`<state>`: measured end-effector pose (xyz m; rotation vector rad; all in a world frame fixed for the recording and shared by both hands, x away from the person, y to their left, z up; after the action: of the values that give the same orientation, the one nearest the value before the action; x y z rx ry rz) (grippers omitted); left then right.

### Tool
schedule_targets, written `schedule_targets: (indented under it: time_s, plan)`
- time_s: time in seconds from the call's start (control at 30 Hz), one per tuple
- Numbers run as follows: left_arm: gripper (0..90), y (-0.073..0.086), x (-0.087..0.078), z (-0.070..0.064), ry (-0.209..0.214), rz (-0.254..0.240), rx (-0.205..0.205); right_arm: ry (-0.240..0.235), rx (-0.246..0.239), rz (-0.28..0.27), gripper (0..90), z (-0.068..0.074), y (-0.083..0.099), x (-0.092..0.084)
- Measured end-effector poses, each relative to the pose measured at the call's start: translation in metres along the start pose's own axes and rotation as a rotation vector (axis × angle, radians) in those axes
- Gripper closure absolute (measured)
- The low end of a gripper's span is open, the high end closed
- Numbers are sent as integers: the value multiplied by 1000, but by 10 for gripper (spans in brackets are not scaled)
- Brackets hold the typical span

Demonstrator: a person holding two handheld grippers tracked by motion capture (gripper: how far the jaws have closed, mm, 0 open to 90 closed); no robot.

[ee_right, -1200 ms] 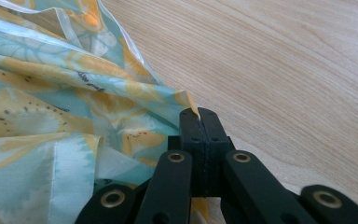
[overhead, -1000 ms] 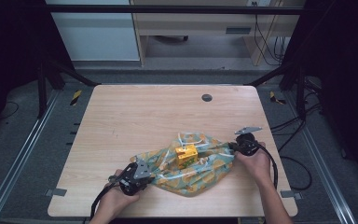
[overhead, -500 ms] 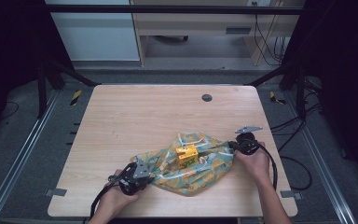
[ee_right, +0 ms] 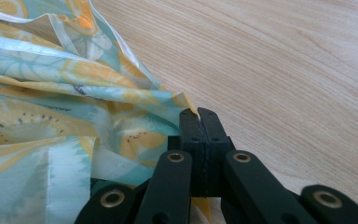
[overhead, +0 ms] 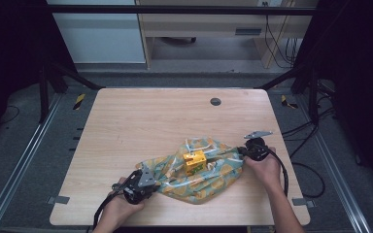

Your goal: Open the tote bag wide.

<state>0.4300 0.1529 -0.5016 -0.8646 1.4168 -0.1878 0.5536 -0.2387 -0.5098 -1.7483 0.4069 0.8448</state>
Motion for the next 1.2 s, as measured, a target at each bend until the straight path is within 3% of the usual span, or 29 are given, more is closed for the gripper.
schedule_targets:
  time_s: [0.13,0.2,0.23,0.27,0.33,0.37,0.4,0.47,0.53,0.67,0.7,0.93,1.07,1.2]
  plan:
    - [890,-1,-2,0,9,4,-2,4,-8,3,900,0,-1,-2]
    - [869,-1,-7,-1,5,-25,-12,0,0,-16,861,0,-3,-5]
    - [784,-2,-10,-1,1,-48,-13,16,3,-38,749,-2,-4,-11]
    - [784,-2,-13,-2,-3,-76,-16,16,3,-38,749,-2,-4,-11]
    - [702,-3,-17,-4,3,-123,-12,28,9,-57,625,-5,-5,-17]
    - [601,-4,-19,-5,4,-141,-5,34,10,-76,518,-6,-7,-22]
    - [601,-5,-20,-5,-1,-160,-3,34,10,-76,518,-6,-7,-22]
    - [487,-8,-22,-6,-2,-189,2,48,12,-106,397,-6,-8,-28]
    - [438,-11,-24,-7,-2,-213,16,54,13,-137,315,-5,-12,-35]
    - [318,-16,-27,-10,7,-263,10,47,6,-195,235,3,-20,-46]
    - [249,-18,-28,-11,5,-276,10,49,3,-207,196,6,-24,-49]
    - [127,-27,-36,-12,14,-331,-19,57,31,-267,130,10,-37,-65]
    - [94,-30,-50,-10,-24,-370,-32,77,39,-314,115,11,-40,-82]
    - [73,-24,-63,3,-76,-380,-64,115,54,-345,90,10,-37,-100]
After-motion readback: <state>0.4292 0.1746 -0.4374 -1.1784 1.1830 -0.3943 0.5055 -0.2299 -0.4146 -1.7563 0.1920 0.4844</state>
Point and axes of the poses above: each handheld gripper's, and its own axes: x roughly forward along the jaws, y roughly out of its underside, z roughly to its left, the point moved 2 cm from there along x, roughly forward along the jaws, and after that the axes turned 14 degrees about y, right-handed, at the moved point
